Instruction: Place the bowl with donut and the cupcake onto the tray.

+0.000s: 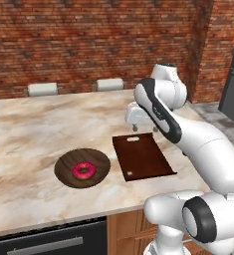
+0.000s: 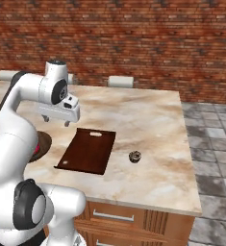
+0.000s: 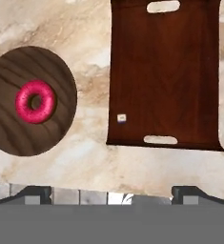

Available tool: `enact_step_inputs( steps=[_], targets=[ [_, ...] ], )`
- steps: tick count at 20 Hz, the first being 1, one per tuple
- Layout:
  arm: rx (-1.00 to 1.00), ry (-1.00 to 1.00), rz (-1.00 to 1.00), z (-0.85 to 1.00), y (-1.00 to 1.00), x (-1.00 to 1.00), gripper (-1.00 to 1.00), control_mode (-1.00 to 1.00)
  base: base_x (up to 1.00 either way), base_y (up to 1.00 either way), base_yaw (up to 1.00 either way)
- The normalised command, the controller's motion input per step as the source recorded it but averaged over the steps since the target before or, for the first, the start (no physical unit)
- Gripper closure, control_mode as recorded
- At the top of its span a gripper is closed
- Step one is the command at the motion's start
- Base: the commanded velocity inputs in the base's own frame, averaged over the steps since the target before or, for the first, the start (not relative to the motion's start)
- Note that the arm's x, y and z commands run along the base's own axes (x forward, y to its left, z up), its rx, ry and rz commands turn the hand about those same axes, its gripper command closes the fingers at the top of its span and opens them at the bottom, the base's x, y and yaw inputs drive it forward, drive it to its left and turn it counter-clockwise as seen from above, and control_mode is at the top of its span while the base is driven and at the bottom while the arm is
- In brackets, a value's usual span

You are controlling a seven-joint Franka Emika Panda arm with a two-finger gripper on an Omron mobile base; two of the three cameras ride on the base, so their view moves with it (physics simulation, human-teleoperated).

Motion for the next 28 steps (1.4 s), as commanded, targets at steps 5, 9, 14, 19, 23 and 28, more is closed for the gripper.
enact_step_inputs(
  steps=[5, 9, 14, 19, 23, 28],
  targets=[
    [0.05, 0.25, -0.02, -0.05, 0.13, 0.00, -1.00, -1.00, 0.00, 0.00, 0.00],
    [0.01, 0.18, -0.02, -0.03, 0.18, 0.00, -1.00, -1.00, 0.00, 0.00, 0.00],
    [0.00, 0.14, 0.00, -0.04, 0.20, 0.00, -1.00, -1.00, 0.00, 0.00, 0.00],
    [0.00, 0.03, 0.00, -0.11, 0.27, 0.01, -1.00, -1.00, 0.00, 0.00, 0.00],
    [0.00, 0.00, 0.00, -0.22, 0.32, 0.00, -1.00, -1.00, 0.00, 0.00, 0.00],
    [0.00, 0.00, 0.00, -0.29, 0.24, 0.00, -1.00, -1.00, 0.00, 0.00, 0.00]
  ],
)
